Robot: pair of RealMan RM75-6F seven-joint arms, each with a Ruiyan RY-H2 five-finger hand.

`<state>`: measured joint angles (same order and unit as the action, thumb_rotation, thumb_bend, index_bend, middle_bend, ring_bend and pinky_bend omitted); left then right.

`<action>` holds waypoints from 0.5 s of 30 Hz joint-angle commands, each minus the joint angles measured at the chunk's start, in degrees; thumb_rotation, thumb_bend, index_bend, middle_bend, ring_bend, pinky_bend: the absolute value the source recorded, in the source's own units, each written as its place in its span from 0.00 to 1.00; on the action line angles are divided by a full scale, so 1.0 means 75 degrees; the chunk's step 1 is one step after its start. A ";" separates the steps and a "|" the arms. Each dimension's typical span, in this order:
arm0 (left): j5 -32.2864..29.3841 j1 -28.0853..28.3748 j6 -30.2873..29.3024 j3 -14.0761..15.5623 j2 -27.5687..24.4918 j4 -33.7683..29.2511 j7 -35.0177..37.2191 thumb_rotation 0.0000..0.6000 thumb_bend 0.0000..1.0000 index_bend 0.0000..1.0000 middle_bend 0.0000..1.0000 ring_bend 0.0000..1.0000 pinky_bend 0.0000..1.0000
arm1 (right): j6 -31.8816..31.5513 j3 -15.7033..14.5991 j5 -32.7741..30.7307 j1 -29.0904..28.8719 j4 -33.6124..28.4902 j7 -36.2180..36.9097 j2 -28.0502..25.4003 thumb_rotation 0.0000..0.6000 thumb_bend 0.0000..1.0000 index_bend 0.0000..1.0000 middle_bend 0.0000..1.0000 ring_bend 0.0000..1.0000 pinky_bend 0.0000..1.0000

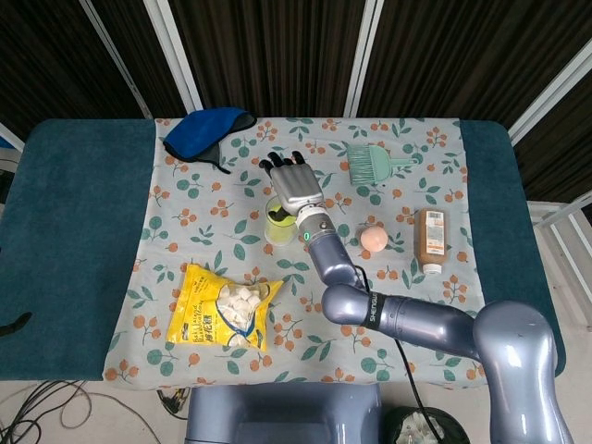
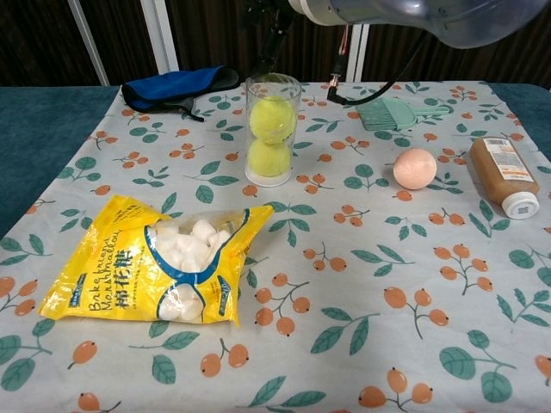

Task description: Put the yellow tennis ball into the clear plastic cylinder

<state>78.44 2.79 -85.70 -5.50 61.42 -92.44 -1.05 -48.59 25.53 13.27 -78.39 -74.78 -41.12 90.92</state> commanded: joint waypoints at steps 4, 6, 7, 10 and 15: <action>-0.0010 -0.0018 -0.0039 -0.0013 -0.0005 -0.0010 -0.0013 1.00 0.01 0.09 0.00 0.00 0.00 | -0.0165 0.0113 -0.0095 0.0121 -0.0624 0.0076 -0.0575 1.00 0.31 0.18 0.10 0.18 0.03; -0.0017 -0.0020 -0.0041 -0.0013 0.0000 -0.0010 -0.0031 1.00 0.01 0.09 0.00 0.00 0.00 | -0.0293 0.0155 0.0088 0.0304 -0.1026 0.0230 -0.0915 1.00 0.31 0.17 0.10 0.18 0.03; -0.0022 -0.0019 -0.0034 -0.0011 0.0003 -0.0011 -0.0042 1.00 0.01 0.09 0.00 0.00 0.00 | -0.0380 0.0143 0.0233 0.0413 -0.1226 0.0296 -0.1070 1.00 0.31 0.16 0.10 0.17 0.03; -0.0016 -0.0010 -0.0017 -0.0001 0.0014 -0.0018 -0.0086 1.00 0.01 0.09 0.00 0.00 0.00 | -0.0712 -0.0009 0.0927 0.0911 -0.1974 0.0558 -0.1619 1.00 0.32 0.15 0.10 0.18 0.03; 0.0068 -0.0020 -0.0066 0.0038 0.0035 -0.0059 -0.0193 1.00 0.01 0.09 0.00 0.00 0.00 | -0.1314 -0.0479 0.2403 0.2240 -0.3299 0.1463 -0.2617 1.00 0.31 0.14 0.10 0.17 0.03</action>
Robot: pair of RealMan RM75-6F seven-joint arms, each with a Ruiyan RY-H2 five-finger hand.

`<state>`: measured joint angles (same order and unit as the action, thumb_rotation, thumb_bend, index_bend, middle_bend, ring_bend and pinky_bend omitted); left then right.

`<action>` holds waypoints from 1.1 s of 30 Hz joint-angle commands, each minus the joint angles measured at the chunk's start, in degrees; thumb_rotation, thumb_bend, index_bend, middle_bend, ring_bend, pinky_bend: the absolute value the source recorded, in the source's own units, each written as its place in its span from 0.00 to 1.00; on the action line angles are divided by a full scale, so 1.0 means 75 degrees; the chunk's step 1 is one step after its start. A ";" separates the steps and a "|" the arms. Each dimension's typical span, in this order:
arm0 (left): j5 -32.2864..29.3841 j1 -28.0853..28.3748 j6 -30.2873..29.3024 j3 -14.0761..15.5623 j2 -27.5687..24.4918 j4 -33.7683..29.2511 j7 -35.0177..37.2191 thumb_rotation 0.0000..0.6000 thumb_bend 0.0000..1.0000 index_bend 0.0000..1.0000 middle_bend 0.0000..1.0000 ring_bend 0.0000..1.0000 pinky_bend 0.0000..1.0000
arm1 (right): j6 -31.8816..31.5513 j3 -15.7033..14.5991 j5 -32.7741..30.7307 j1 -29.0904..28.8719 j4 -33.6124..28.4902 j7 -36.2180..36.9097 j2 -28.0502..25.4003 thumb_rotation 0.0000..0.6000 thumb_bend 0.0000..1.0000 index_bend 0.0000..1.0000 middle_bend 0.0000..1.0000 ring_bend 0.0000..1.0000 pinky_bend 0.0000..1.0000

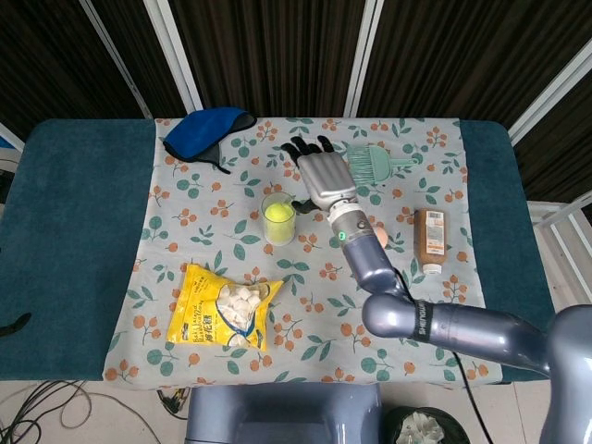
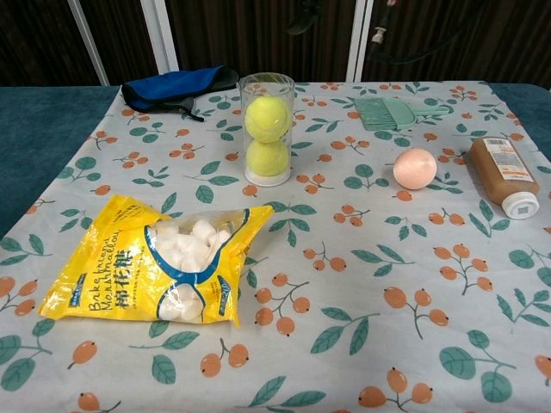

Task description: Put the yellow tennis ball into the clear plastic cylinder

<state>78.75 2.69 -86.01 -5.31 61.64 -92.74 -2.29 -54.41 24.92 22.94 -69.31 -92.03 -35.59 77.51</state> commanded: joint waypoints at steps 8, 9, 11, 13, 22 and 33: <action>0.0115 -0.0006 -0.0057 0.0060 0.0066 -0.0051 -0.0191 1.00 0.01 0.09 0.00 0.00 0.00 | -0.2035 -0.1818 0.4310 0.3304 -0.2305 0.1906 -0.2078 1.00 0.32 0.14 0.10 0.15 0.03; 0.0124 0.0001 -0.0047 0.0064 0.0071 -0.0052 -0.0197 1.00 0.01 0.09 0.00 0.00 0.00 | -0.2219 -0.1989 0.4650 0.3514 -0.2350 0.1980 -0.2156 1.00 0.31 0.14 0.10 0.15 0.03; 0.0144 0.0011 -0.0032 0.0074 0.0077 -0.0050 -0.0204 1.00 0.01 0.09 0.00 0.00 0.00 | -0.2655 -0.2388 0.5405 0.3990 -0.2412 0.2092 -0.2340 1.00 0.31 0.14 0.10 0.14 0.03; 0.0153 0.0014 -0.0024 0.0079 0.0076 -0.0044 -0.0199 1.00 0.01 0.09 0.00 0.00 0.00 | -0.2944 -0.2670 0.5881 0.4321 -0.2420 0.2131 -0.2470 1.00 0.31 0.14 0.10 0.14 0.02; 0.0171 0.0056 0.0104 0.0121 0.0078 -0.0027 -0.0163 1.00 0.01 0.09 0.00 0.00 0.00 | -0.3845 -0.3999 0.7266 0.5790 -0.2594 0.2127 -0.2870 1.00 0.31 0.14 0.10 0.13 0.03; 0.0317 0.0083 0.0106 0.0190 0.0148 -0.0007 -0.0259 1.00 0.01 0.09 0.00 0.00 0.00 | -0.4765 -0.4320 0.7940 0.6993 -0.1571 0.2422 -0.2113 1.00 0.32 0.14 0.10 0.11 0.03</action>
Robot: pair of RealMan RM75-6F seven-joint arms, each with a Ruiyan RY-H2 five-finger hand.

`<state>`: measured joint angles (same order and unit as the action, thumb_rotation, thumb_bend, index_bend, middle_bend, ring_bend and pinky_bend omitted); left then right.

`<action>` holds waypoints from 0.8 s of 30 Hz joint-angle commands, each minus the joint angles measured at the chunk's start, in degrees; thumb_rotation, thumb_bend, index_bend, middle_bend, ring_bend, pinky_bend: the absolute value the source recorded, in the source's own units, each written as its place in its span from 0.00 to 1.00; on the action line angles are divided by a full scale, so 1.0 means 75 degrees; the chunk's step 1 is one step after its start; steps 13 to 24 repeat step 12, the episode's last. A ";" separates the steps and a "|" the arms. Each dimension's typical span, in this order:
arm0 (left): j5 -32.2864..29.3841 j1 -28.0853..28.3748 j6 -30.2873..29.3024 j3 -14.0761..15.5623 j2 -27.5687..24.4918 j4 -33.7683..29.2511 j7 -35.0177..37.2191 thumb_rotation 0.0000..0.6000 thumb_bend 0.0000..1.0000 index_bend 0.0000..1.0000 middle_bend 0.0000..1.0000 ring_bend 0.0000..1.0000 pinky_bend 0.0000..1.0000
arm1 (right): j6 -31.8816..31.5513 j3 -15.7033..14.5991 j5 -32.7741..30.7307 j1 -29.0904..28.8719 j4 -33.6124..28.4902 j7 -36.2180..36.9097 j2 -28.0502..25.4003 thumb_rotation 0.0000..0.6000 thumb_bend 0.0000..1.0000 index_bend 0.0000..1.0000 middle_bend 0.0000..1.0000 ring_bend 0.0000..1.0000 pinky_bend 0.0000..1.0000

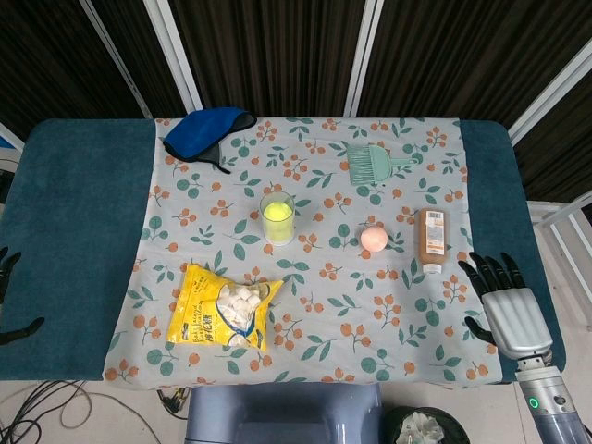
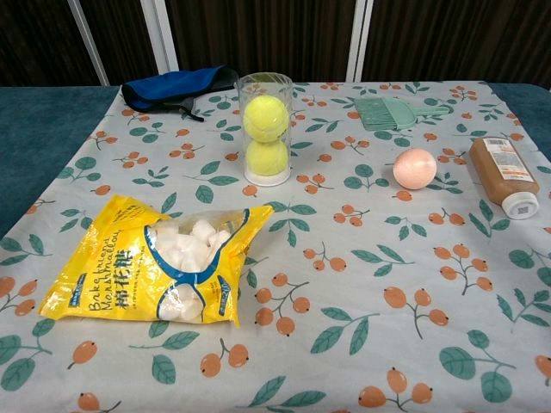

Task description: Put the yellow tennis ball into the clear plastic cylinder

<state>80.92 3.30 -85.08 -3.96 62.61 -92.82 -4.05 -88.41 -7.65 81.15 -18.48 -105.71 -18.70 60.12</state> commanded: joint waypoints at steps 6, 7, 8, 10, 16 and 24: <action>0.0149 -0.0022 -0.0116 0.0046 0.0048 -0.0015 -0.0065 1.00 0.01 0.09 0.00 0.00 0.00 | -0.0538 0.0201 0.0506 0.0464 0.0804 0.0495 0.0601 1.00 0.31 0.14 0.10 0.11 0.03; 0.0203 -0.0024 -0.0133 0.0066 0.0047 -0.0018 -0.0067 1.00 0.01 0.09 0.00 0.00 0.00 | -0.0562 0.0259 0.0571 0.0486 0.0922 0.0619 0.0684 1.00 0.31 0.14 0.10 0.11 0.03; 0.0239 -0.0026 -0.0142 0.0081 0.0047 -0.0019 -0.0060 1.00 0.01 0.09 0.00 0.00 0.00 | -0.0557 0.0296 0.0596 0.0494 0.0988 0.0684 0.0727 1.00 0.31 0.14 0.10 0.11 0.03; 0.0284 -0.0031 -0.0152 0.0104 0.0049 -0.0025 -0.0049 1.00 0.01 0.09 0.00 0.00 0.00 | -0.0530 0.0369 0.0627 0.0497 0.1100 0.0729 0.0785 1.00 0.31 0.14 0.10 0.11 0.03; 0.0293 -0.0032 -0.0155 0.0111 0.0052 -0.0029 -0.0071 1.00 0.01 0.09 0.00 0.00 0.00 | -0.0485 0.0428 0.0638 0.0502 0.1169 0.0725 0.0824 1.00 0.31 0.14 0.10 0.11 0.03; 0.0293 -0.0032 -0.0155 0.0111 0.0052 -0.0029 -0.0071 1.00 0.01 0.09 0.00 0.00 0.00 | -0.0485 0.0428 0.0638 0.0502 0.1169 0.0725 0.0824 1.00 0.31 0.14 0.10 0.11 0.03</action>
